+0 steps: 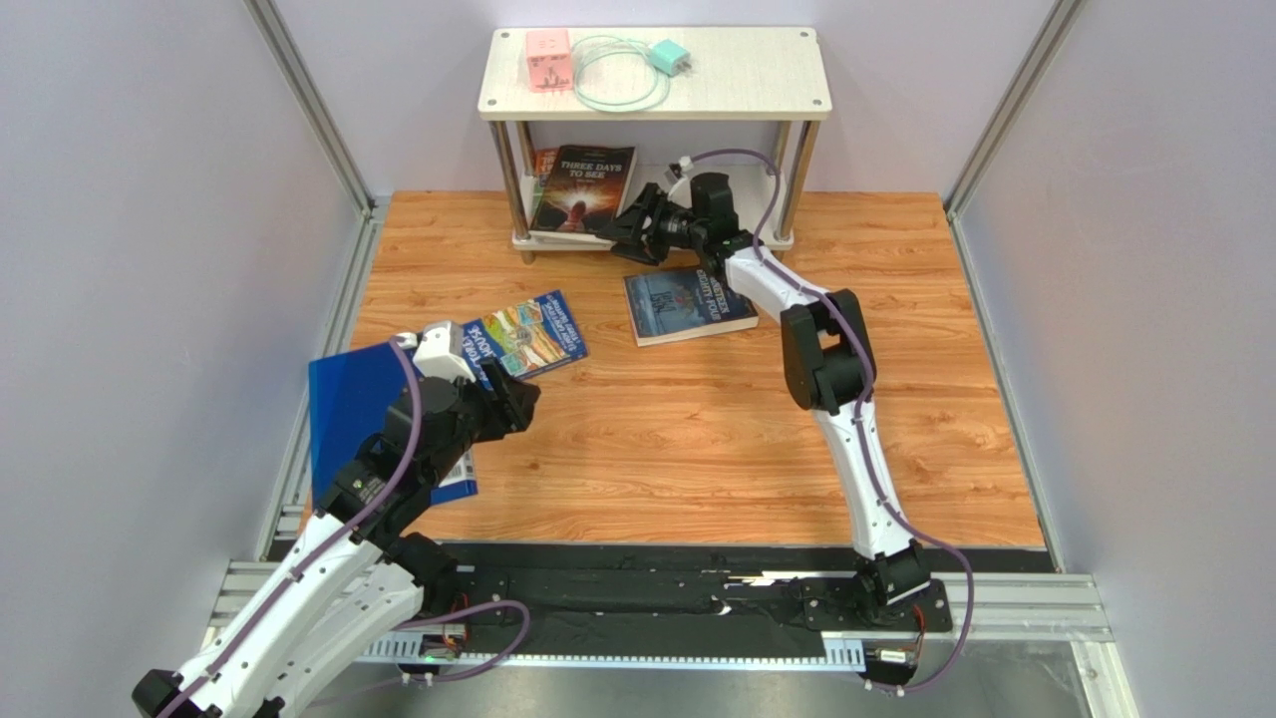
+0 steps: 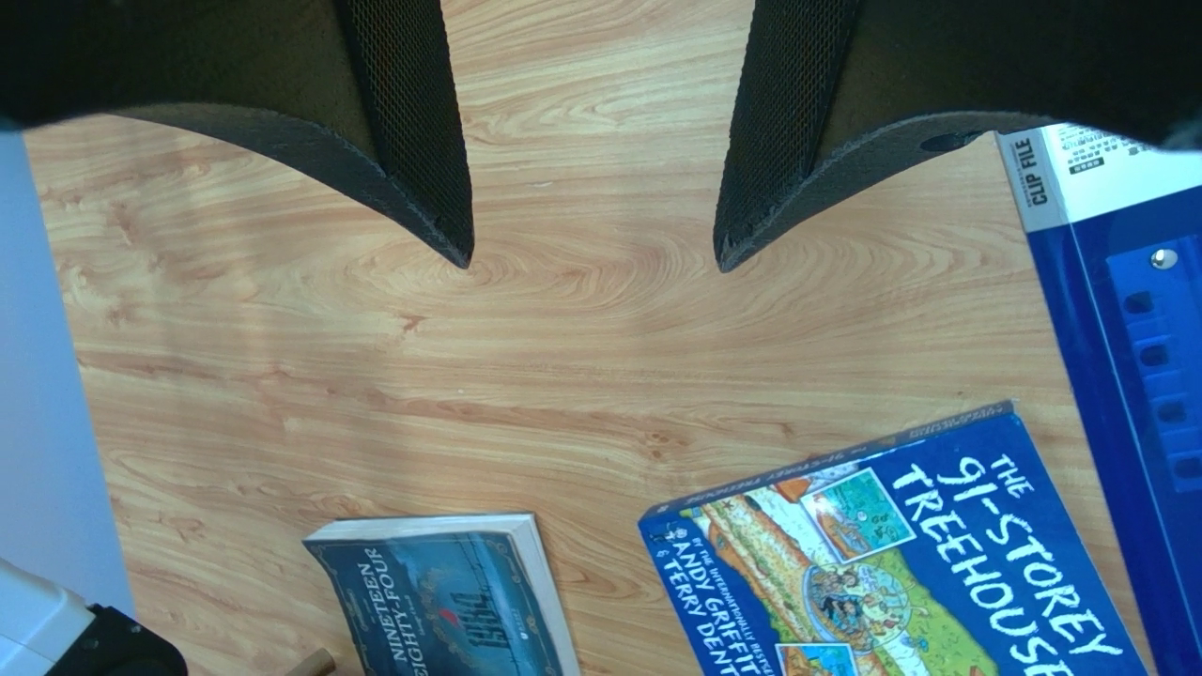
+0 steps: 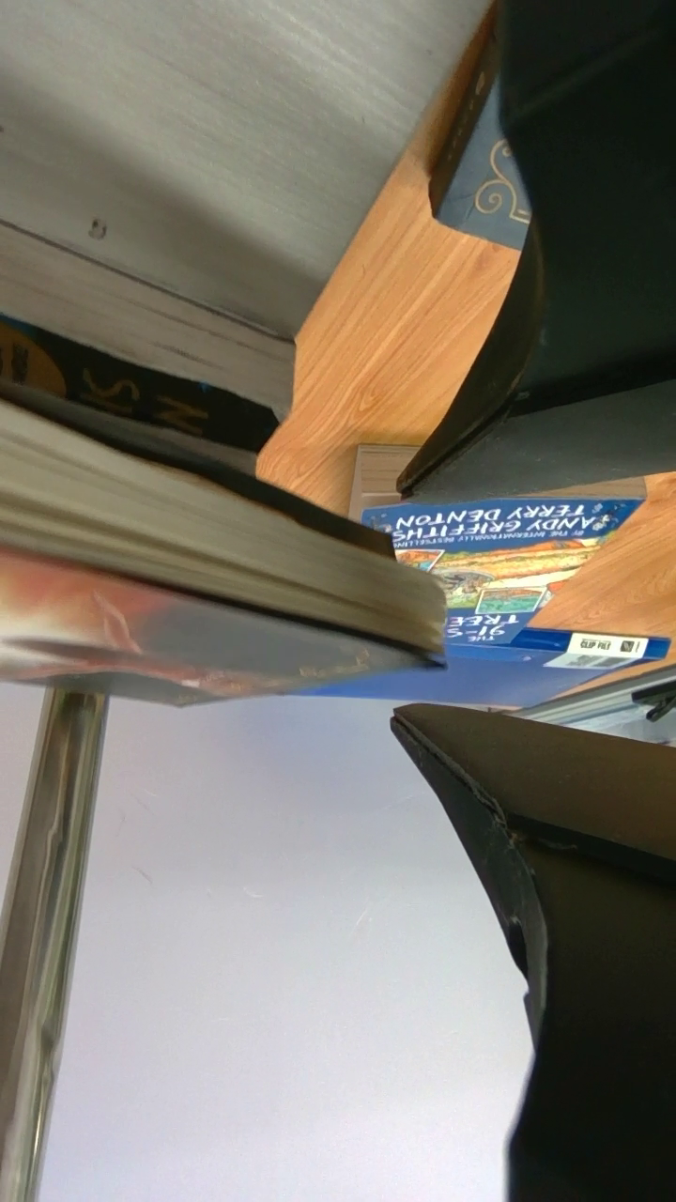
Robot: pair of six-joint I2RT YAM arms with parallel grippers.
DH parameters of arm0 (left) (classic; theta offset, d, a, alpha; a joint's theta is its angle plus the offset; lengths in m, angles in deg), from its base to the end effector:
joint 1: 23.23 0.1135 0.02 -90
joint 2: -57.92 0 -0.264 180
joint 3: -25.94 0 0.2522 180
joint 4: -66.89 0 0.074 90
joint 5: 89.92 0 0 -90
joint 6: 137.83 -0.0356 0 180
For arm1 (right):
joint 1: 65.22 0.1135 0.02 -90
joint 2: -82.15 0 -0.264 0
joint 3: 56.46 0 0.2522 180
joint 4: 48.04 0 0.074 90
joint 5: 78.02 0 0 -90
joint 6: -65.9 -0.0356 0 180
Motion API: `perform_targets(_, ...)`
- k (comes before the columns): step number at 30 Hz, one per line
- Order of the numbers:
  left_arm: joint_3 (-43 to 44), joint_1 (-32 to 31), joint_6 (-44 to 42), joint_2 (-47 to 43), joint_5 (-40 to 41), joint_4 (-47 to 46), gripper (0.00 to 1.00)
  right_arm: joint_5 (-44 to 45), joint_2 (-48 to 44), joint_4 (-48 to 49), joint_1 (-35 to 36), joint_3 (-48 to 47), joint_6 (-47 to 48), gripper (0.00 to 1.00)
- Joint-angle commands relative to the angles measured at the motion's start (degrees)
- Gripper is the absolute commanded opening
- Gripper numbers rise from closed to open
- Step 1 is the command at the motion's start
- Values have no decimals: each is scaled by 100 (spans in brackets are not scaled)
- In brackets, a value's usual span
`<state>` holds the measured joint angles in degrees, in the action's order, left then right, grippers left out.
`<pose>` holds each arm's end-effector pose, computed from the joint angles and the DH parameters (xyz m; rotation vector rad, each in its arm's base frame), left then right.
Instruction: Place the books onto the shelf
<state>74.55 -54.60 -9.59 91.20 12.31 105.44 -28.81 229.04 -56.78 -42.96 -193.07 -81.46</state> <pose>0.1256 -0.0677 0.2821 -0.2618 1.9956 -0.5787 0.5323 0.2430 0.1798 0.1021 2.1626 1.5530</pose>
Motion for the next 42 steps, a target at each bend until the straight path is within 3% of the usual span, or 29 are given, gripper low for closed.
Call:
perform_targets(1,-57,0,-1,30,-72,-212,68,177,-714,509,-29,349,138,60)
perform_targets(7,-145,0,26,47,-115,-300,68,230,-732,176,-29,209,313,58)
perform_targets(11,-163,0,26,65,-116,-326,68,309,-574,105,-29,7,296,38)
perform_targets(19,-58,0,-88,372,-80,-493,68,458,-144,-351,-29,-845,340,14)
perform_targets(25,66,0,-203,601,-54,-634,68,582,77,-704,-55,-1295,419,16)
perform_targets(31,643,0,-554,1338,148,-1073,68,248,-818,210,-55,654,619,27)
perform_targets(37,1969,70,-941,2989,43,-1056,68,511,-2268,79,-46,2481,1271,32)
perform_targets(42,2903,219,-1090,4396,-423,-1082,66,801,-3269,-684,-47,3240,1956,34)
